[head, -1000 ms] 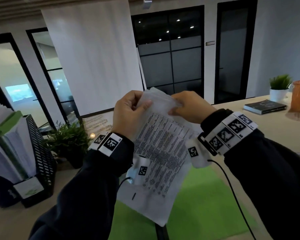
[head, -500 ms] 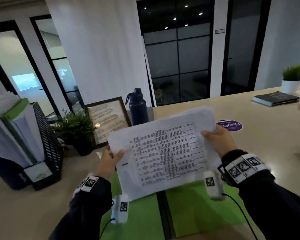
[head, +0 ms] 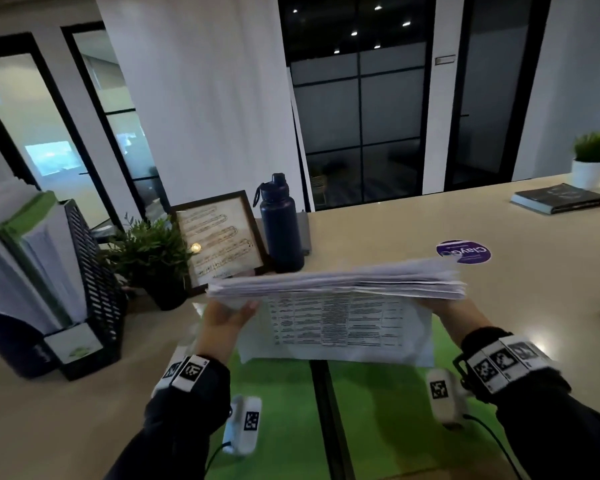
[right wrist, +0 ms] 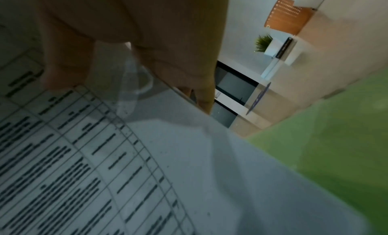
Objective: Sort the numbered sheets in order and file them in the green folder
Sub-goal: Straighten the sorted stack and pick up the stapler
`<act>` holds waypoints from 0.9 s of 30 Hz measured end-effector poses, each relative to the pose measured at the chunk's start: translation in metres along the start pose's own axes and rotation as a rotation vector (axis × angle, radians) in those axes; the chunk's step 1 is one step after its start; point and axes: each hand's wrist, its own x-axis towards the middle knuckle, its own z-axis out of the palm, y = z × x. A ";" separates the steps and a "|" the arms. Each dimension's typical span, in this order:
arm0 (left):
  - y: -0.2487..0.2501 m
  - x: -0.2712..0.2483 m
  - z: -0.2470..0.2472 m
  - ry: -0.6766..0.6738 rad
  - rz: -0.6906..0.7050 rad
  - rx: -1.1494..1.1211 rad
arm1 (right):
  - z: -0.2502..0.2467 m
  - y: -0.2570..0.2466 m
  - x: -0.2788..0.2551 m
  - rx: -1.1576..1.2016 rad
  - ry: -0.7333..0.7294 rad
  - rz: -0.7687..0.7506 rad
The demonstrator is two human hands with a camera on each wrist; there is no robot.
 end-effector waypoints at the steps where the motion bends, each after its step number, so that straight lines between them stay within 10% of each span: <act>1: 0.002 0.000 0.000 0.006 0.010 -0.011 | 0.002 -0.003 0.000 0.028 -0.004 -0.020; 16: 0.017 -0.008 0.006 0.104 0.071 -0.010 | 0.010 -0.003 0.005 0.149 0.079 0.004; 27: 0.048 -0.003 0.008 0.236 0.261 0.039 | 0.038 -0.059 0.011 -0.045 0.367 -0.263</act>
